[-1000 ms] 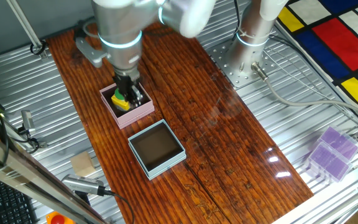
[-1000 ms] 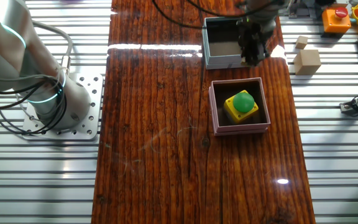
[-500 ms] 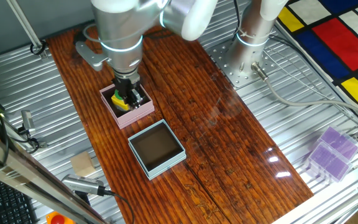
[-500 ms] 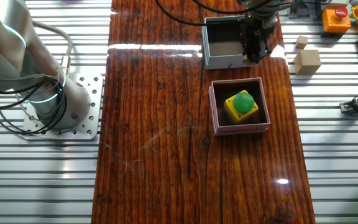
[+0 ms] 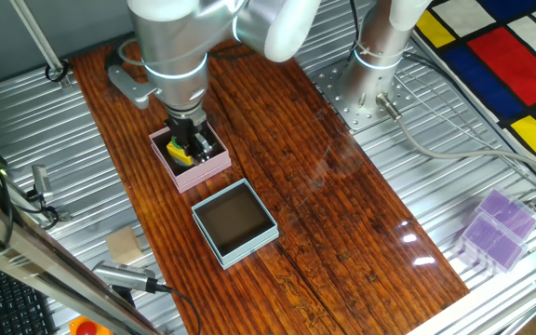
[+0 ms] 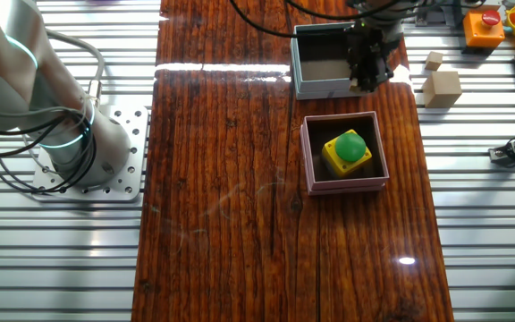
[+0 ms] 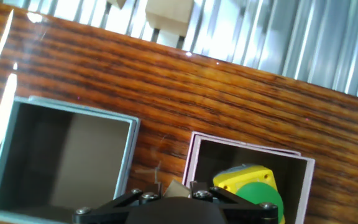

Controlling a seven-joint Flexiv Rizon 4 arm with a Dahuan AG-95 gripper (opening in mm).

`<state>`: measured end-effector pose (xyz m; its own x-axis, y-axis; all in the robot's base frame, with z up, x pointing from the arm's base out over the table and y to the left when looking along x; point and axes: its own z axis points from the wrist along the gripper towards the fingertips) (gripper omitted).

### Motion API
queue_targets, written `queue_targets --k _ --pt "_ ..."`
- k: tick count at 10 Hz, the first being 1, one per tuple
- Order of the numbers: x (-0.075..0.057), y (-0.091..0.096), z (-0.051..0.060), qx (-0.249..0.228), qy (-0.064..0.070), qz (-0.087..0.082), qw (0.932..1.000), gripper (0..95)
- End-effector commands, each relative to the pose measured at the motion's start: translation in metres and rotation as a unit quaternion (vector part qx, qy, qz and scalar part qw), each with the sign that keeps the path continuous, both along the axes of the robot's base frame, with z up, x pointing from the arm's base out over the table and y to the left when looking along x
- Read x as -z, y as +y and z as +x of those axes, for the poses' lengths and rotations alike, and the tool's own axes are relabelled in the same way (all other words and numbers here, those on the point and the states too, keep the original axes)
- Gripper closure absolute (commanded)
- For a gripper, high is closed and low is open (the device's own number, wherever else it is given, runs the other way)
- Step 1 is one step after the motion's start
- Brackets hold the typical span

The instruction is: Move an object from one box to another

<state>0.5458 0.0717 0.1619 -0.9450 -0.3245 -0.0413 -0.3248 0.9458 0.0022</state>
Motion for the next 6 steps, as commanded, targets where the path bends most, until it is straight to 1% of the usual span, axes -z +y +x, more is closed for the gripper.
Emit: queue_targets --k 1,2,4,6 --pt "-0.0032 -0.0024 0.0015 -0.022 0.013 -0.001 0.9997 95.0" --pt "-0.0034 -0.0028 0.0019 -0.017 0.016 -0.002 0.9997 95.0" --pt "-0.0034 -0.0028 0.0019 -0.021 0.012 0.001 0.9997 95.0" --pt "-0.0034 -0.0028 0.0019 -0.045 0.014 0.005 0.9989 95.0"
